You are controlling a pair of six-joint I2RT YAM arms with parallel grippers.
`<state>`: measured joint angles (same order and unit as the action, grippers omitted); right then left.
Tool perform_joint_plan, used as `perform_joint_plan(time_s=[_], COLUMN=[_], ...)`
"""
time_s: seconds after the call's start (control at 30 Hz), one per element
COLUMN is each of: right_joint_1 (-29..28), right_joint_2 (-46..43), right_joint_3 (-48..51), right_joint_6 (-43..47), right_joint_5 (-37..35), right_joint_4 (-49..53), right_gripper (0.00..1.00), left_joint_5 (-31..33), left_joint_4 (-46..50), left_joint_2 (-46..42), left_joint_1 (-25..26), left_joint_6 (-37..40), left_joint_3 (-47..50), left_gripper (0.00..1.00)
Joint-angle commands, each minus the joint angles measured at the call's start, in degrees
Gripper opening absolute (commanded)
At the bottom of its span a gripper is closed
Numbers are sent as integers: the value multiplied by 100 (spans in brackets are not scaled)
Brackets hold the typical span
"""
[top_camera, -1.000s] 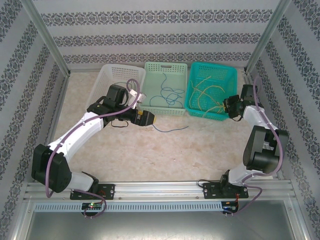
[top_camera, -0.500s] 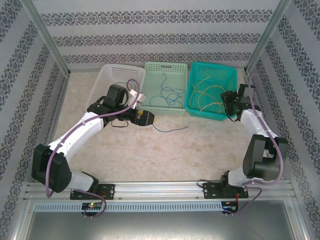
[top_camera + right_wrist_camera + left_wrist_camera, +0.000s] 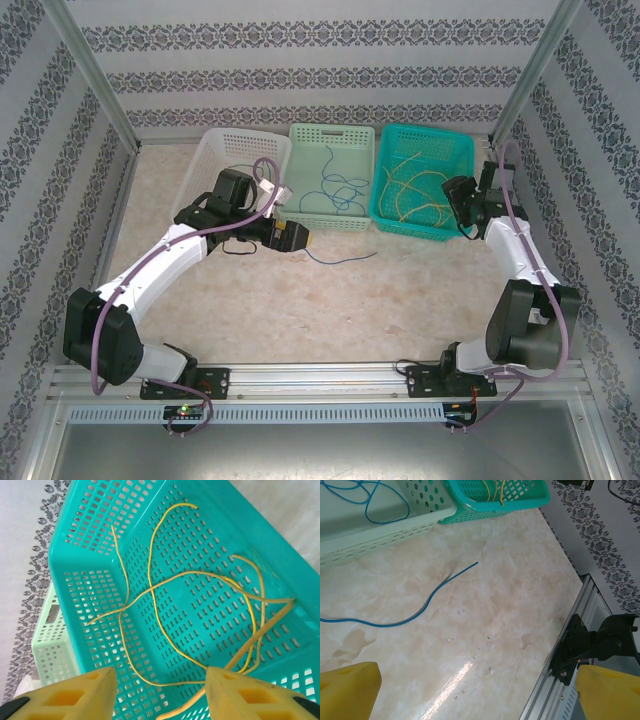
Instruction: Untangle the cables
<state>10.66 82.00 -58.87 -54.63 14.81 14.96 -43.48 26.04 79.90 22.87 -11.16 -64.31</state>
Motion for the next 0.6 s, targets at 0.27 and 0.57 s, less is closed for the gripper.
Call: perform_joint_plan(time_s=[0.27, 0.57], right_joint_1=[-781, -2410], right_joint_2=[-1672, -2779], right_joint_3=[601, 1681], right_joint_6=[968, 867], right_joint_5=[-522, -1386], right_joint_4=[255, 636], right_gripper=[60, 57], left_joint_5=[306, 278], left_joint_4=[-152, -305], left_joint_2=[-111, 131], left_joint_1=[42, 42], left_joint_6=[-120, -363], left_joint_3=[155, 130], left_gripper=[100, 100])
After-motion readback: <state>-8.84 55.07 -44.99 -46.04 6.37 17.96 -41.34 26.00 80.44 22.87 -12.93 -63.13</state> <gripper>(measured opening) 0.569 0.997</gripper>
